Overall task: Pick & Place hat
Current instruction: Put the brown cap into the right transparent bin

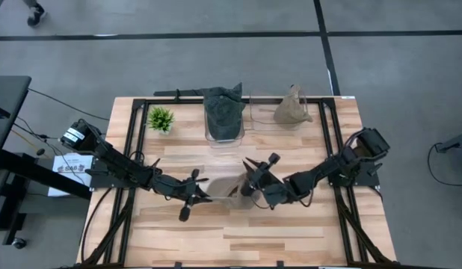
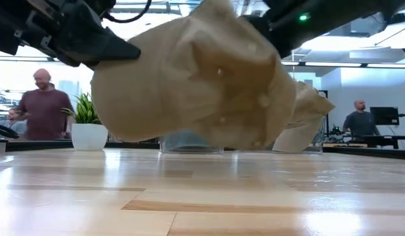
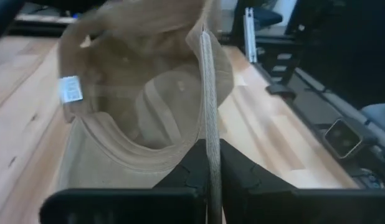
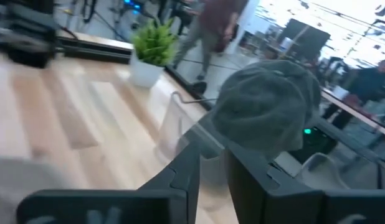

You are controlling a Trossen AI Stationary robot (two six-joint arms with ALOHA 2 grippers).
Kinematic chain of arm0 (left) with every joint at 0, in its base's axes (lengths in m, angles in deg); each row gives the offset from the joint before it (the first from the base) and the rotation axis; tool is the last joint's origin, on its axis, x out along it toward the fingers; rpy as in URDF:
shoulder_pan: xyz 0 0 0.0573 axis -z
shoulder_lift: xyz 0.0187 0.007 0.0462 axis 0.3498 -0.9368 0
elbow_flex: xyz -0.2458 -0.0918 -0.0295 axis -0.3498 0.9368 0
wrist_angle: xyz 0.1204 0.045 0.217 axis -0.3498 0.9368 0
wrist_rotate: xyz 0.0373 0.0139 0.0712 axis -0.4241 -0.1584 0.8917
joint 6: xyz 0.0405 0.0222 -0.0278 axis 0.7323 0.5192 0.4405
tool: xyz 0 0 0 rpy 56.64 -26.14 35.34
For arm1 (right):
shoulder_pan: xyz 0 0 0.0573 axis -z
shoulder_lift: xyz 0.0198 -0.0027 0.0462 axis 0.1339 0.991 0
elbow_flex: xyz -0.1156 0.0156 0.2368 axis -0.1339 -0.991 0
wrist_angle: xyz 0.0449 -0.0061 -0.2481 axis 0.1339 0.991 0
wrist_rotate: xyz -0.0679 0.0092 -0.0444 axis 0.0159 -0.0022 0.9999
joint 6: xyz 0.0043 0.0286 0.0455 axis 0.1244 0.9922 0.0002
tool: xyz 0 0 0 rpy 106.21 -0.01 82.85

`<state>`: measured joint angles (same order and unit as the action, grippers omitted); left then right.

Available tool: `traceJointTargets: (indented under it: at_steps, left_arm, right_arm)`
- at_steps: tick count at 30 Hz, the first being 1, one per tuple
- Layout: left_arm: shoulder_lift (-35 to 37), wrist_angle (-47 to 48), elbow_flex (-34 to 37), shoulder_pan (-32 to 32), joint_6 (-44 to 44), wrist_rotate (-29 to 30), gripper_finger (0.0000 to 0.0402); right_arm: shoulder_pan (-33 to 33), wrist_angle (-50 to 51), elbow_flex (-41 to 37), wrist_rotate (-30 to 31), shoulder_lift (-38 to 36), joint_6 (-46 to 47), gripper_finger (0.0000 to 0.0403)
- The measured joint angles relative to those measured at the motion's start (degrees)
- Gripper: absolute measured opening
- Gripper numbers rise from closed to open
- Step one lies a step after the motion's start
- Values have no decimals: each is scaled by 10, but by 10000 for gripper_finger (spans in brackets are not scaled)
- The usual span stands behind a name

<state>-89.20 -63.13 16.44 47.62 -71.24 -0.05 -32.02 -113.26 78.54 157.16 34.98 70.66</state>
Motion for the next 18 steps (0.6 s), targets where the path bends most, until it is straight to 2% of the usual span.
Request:
traceJointTargets:
  at_steps: [8, 18]
  left_arm:
    - [0, -46, 0, 21, 20, -4, 20]
    - [0, -87, 0, 24, 32, -5, 18]
  right_arm:
    - [47, -2, 29, -7, -5, -5, 59]
    - [53, -5, 52, -124, -1, 50, 59]
